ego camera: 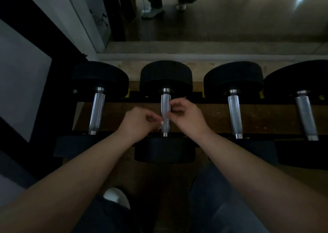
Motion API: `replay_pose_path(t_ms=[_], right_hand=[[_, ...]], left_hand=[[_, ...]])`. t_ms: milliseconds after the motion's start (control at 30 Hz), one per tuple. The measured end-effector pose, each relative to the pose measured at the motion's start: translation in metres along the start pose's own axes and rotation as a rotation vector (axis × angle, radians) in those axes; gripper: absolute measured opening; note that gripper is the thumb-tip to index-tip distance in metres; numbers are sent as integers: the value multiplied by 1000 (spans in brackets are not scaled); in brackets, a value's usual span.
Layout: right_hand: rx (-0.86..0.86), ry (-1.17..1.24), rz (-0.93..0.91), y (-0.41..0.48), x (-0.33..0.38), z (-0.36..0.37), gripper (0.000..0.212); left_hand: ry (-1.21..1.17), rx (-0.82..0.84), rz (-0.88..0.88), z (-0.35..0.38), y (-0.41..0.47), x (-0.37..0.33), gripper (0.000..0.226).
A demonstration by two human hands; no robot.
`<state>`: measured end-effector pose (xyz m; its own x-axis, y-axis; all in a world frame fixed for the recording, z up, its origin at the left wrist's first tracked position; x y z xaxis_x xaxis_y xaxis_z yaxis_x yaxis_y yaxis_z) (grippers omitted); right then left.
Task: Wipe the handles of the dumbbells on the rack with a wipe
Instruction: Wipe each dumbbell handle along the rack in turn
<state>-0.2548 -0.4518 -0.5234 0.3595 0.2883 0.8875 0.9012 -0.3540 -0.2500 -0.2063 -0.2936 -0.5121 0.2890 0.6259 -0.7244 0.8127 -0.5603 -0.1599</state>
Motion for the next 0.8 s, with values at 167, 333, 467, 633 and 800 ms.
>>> replay_pose_path(t_ms=[167, 333, 467, 633, 800], right_hand=[[29, 49, 13, -2, 0, 1, 33], [32, 55, 14, -2, -1, 1, 33], [7, 49, 12, -2, -1, 1, 33], [41, 67, 10, -3, 0, 1, 34], [46, 65, 11, -3, 1, 3, 33]], left_hand=[[-268, -313, -30, -15, 31, -6, 9], [-204, -220, -105, -12, 30, -7, 7], [-28, 154, -197, 9, -4, 1, 6], [-272, -128, -219, -6, 21, 1, 9], [-157, 55, -231, 4, 17, 4, 8]])
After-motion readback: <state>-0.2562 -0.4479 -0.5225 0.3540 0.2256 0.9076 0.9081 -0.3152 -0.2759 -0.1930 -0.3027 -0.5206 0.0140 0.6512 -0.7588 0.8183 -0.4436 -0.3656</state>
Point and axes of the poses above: each hand's wrist, its own y-axis towards the middle knuckle, its own z-axis out of the palm, x = y × z, the point moved 8 cm from there along y, towards the middle knuckle, and after that the axes turned 10 degrees about z, right-handed, at the moved point
